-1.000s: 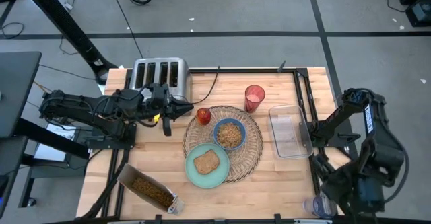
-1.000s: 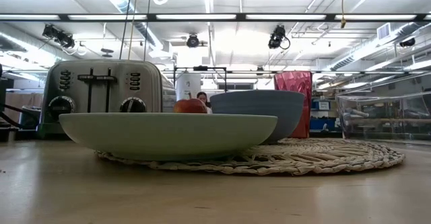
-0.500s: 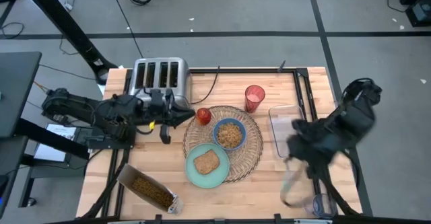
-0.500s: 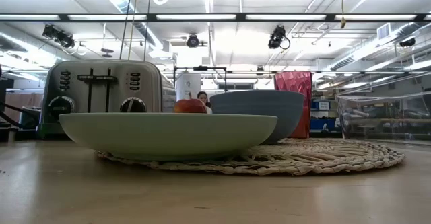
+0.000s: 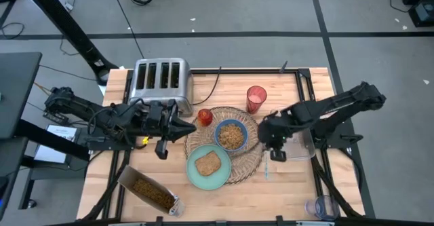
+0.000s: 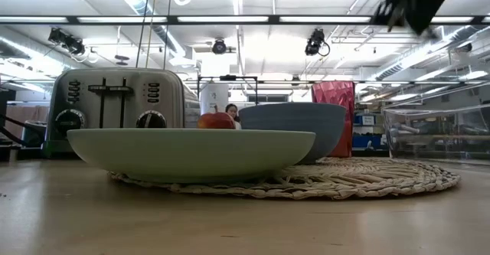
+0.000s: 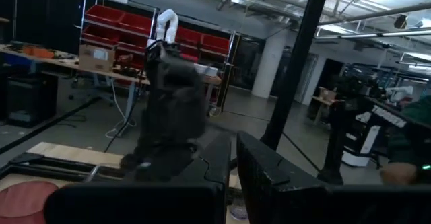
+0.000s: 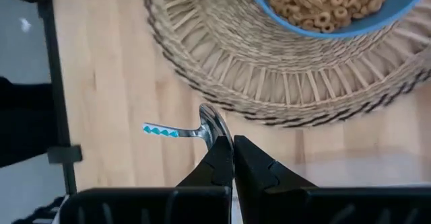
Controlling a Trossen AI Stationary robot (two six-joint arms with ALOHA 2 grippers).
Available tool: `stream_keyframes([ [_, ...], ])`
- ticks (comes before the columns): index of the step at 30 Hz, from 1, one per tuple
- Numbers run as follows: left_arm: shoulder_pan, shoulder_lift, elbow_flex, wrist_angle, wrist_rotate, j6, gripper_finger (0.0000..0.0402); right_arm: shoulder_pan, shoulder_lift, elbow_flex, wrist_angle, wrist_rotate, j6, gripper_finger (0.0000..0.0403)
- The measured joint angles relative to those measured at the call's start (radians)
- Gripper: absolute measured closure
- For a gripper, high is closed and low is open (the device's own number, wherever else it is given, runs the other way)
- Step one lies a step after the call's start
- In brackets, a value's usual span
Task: Arrange a breakfast setting
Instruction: Put the blue spoon on the brown mat to the right of the blue bowl
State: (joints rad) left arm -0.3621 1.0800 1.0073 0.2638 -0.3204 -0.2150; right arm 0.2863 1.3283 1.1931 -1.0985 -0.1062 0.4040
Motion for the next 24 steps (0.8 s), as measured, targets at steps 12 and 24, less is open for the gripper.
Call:
stream_keyframes([
  [12,0.010,0.000,0.000,-0.001,-0.002,0.002,0.0367,-0.327,-0.022,-0.283,0.291,-0.227,-0.114,0.0396],
  [24,0.042,0.000,0.000,-0.012,-0.001,0.050,0.0367,-0.403,0.012,-0.349,0.395,-0.223,-0.200,0.0396],
])
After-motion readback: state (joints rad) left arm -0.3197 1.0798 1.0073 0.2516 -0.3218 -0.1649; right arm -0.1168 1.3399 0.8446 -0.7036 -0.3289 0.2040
